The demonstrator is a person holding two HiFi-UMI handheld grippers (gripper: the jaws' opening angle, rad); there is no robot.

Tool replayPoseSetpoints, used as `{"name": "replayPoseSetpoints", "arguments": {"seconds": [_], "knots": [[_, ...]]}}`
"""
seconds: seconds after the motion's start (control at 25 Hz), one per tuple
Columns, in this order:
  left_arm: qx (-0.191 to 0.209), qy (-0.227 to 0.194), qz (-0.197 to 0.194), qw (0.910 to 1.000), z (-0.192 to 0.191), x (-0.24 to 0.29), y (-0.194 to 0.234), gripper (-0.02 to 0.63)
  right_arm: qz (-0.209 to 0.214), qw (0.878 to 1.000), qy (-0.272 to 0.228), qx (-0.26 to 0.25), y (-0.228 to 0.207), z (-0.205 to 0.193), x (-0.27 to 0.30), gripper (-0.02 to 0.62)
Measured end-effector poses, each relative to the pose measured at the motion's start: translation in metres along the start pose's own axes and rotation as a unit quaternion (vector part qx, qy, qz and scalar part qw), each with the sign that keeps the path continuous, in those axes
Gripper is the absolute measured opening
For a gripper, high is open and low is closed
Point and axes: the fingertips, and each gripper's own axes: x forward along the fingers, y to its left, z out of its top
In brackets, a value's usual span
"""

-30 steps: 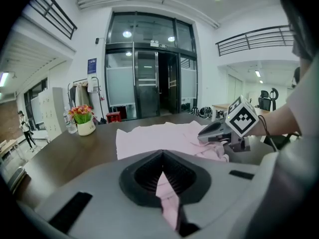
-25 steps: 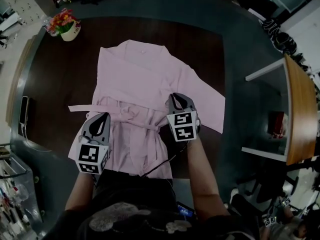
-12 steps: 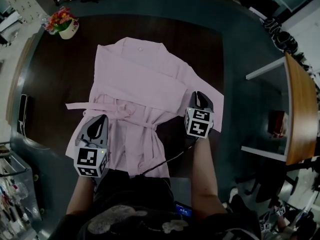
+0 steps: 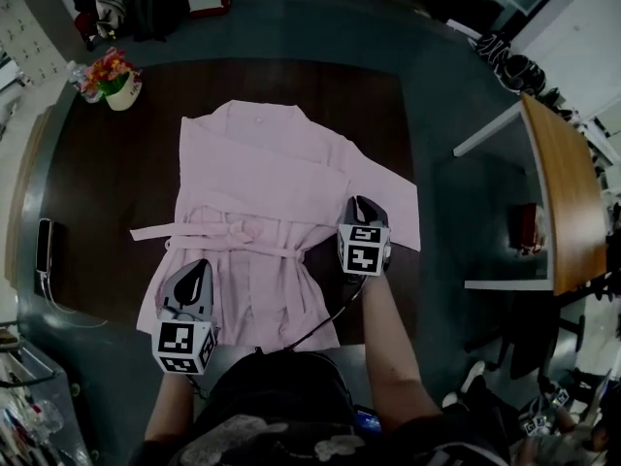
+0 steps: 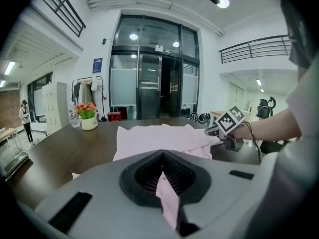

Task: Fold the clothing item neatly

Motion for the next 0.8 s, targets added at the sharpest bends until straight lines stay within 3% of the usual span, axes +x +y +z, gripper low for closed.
{"name": "replayPoseSetpoints", "arguments": {"seconds": [0.2, 0.4, 0.64, 0.8], "knots": [[-0.004, -0.019, -0.021, 0.9996, -0.011, -0.013, 0.008, 0.009, -0.037, 0.999, -0.02, 0.012, -0.009, -0.003, -0.06, 0.02], [-0.006, -0.017, -0.07, 0.9974, -0.025, -0.017, -0.014, 0.009, -0.084, 0.991, -0.04, 0.092, -0.034, -0.039, -0.134, 0.02], [0.03, -0.025, -0.132, 0.9904, -0.011, -0.008, -0.088, 0.011, -0.151, 0.98, -0.018, 0.132, -0.109, -0.109, -0.202, 0.02], [0.047, -0.019, -0.16, 0.9859, -0.004, 0.006, -0.152, 0.009, -0.166, 0.972, -0.014, 0.167, -0.156, -0.148, -0.218, 0.02]]}}
